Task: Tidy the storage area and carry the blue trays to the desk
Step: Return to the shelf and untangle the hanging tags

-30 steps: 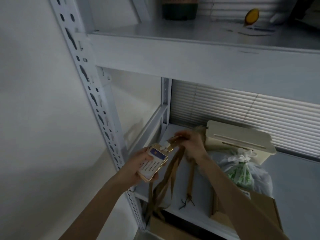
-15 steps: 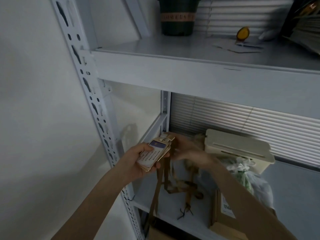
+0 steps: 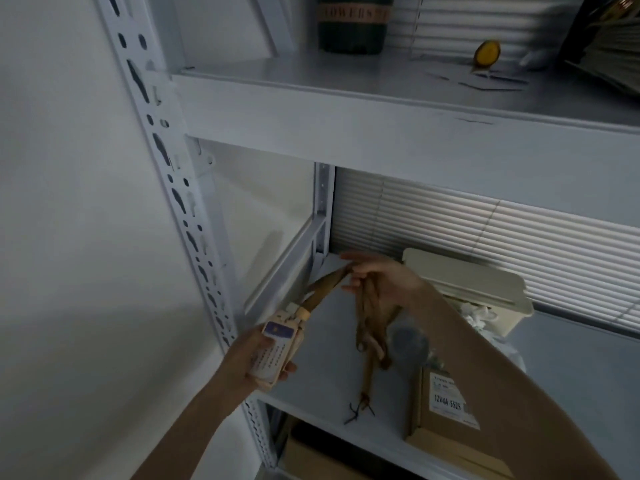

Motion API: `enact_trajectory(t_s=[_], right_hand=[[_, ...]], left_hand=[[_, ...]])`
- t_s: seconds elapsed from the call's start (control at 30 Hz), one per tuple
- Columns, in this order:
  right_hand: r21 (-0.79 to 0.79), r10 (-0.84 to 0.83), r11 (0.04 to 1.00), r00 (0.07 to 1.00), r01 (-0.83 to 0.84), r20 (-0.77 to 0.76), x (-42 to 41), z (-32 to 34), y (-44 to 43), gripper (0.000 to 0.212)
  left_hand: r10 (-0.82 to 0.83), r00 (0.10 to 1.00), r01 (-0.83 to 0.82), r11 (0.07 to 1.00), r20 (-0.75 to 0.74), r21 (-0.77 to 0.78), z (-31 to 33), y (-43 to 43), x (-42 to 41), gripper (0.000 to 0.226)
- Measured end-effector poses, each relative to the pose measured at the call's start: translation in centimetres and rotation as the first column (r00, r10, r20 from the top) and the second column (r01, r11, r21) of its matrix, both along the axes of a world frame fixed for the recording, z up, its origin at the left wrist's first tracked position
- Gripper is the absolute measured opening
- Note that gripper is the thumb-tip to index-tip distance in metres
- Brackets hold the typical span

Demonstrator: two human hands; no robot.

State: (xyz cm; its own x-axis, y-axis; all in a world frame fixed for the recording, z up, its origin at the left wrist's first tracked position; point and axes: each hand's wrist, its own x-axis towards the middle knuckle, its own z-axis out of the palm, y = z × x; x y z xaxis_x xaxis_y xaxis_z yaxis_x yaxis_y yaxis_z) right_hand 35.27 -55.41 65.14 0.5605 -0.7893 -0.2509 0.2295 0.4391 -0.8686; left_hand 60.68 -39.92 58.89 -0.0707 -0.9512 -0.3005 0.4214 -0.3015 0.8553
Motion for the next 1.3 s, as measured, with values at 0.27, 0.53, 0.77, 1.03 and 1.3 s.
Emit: enact_trajectory(t_s=[0.27, 0.53, 0.77, 1.03, 1.3], right_hand=[[0.132, -0.194, 0.977, 0.96, 0.17, 0.2, 4.1, -0.6, -2.6, 0.013], [0.149, -0.419, 0.864, 0.85, 0.482, -0.319, 5.0, -9.5, -5.6, 0.046], [0.064, -0.384, 0.865, 0.738, 0.498, -0.555, 5.3, -18.3, -9.6, 0.029], [-0.452, -0.415, 0.871, 0.205, -0.193, -0.886, 5.3, -18.9, -9.1, 0.069], [-0.324, -0.323, 0.913, 0.047, -0.249, -0.945, 4.7, -23.4, -6.9, 0.051]], left_hand=[[0.048, 0.991, -0.07, 0.981, 0.121, 0.181, -6.5, -1.8, -3.0, 0.047], [-0.106, 0.725, -0.072, 0.971, 0.68, 0.228, -10.5, -4.8, -4.2, 0.023], [-0.099, 0.58, -0.04, 0.988, 0.808, 0.15, -15.1, -7.1, -4.4, 0.014], [-0.117, -0.033, 0.001, 0.993, 0.993, 0.117, -16.6, -7.2, -6.2, 0.068], [0.029, -0.119, 0.087, 0.996, 0.992, -0.018, -17.8, -7.0, -6.0, 0.073]])
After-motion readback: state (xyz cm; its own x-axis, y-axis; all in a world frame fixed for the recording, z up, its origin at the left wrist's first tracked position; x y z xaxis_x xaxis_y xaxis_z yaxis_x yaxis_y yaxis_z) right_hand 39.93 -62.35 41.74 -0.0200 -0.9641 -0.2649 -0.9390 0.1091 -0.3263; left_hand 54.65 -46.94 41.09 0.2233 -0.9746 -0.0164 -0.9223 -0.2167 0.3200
